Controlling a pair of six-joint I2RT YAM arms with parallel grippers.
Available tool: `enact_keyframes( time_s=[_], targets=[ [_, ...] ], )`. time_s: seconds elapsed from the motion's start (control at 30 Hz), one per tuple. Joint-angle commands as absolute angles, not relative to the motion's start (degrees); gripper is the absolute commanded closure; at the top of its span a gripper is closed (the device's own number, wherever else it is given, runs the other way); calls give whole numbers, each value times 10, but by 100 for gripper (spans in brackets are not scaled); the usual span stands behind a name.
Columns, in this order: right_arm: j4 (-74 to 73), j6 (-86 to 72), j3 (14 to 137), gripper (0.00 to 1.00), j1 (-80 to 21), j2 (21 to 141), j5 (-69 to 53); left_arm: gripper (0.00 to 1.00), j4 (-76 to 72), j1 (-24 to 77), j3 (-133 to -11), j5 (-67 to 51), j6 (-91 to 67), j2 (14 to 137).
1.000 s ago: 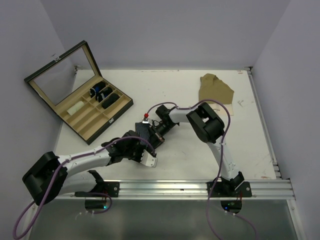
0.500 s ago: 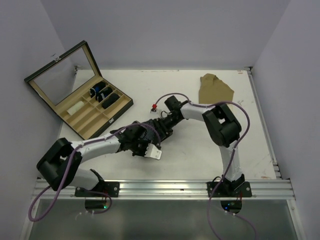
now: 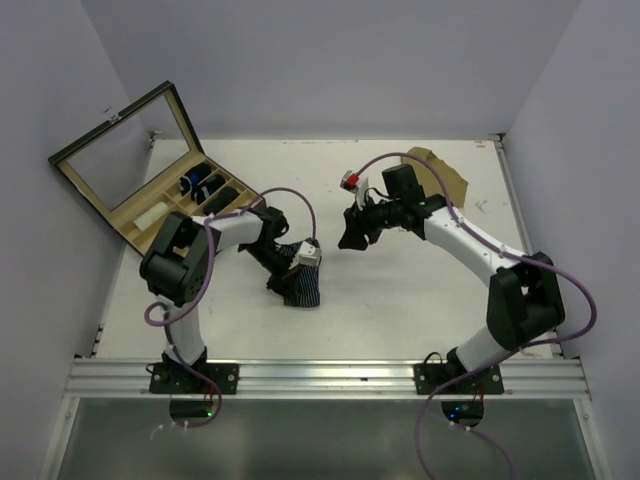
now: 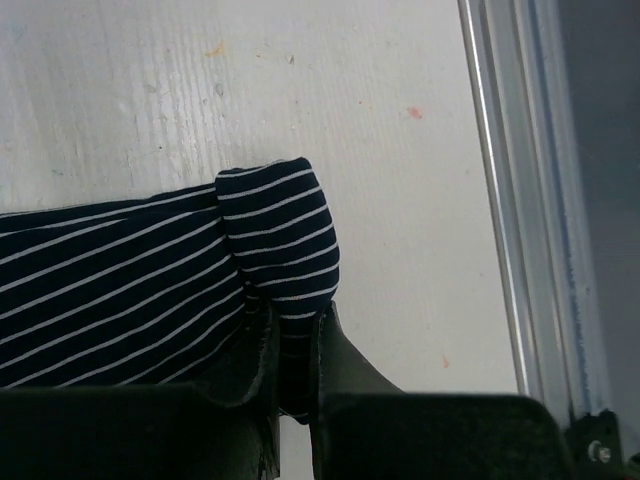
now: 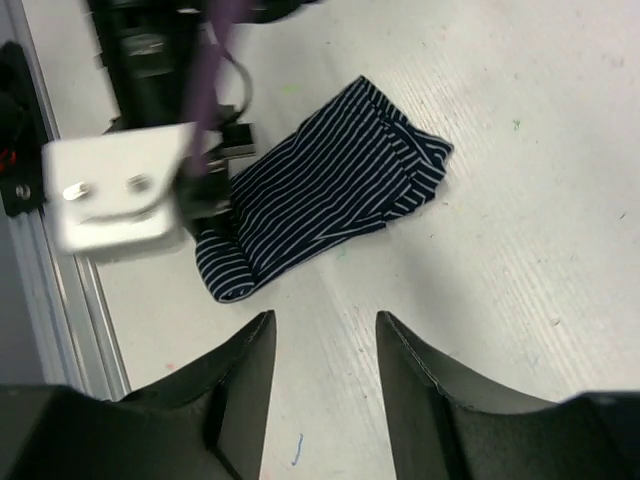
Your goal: Roll the underwear
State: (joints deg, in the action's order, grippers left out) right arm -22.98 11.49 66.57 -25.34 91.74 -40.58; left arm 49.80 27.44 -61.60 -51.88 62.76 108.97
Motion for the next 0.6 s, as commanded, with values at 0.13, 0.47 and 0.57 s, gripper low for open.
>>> enact_keyframes(
  time_s=[0.13, 0.47, 0.57],
  targets=[
    [-277, 291, 624, 49, -382, 841, -350, 100, 633, 252, -670, -432, 689, 1261],
    [-217, 343, 626, 43, -536, 930, -270, 100, 681, 240, -753, -439, 683, 1338],
    [-208, 349, 626, 42, -564, 954, -269, 100, 682, 234, -761, -439, 680, 1343]
  ],
)
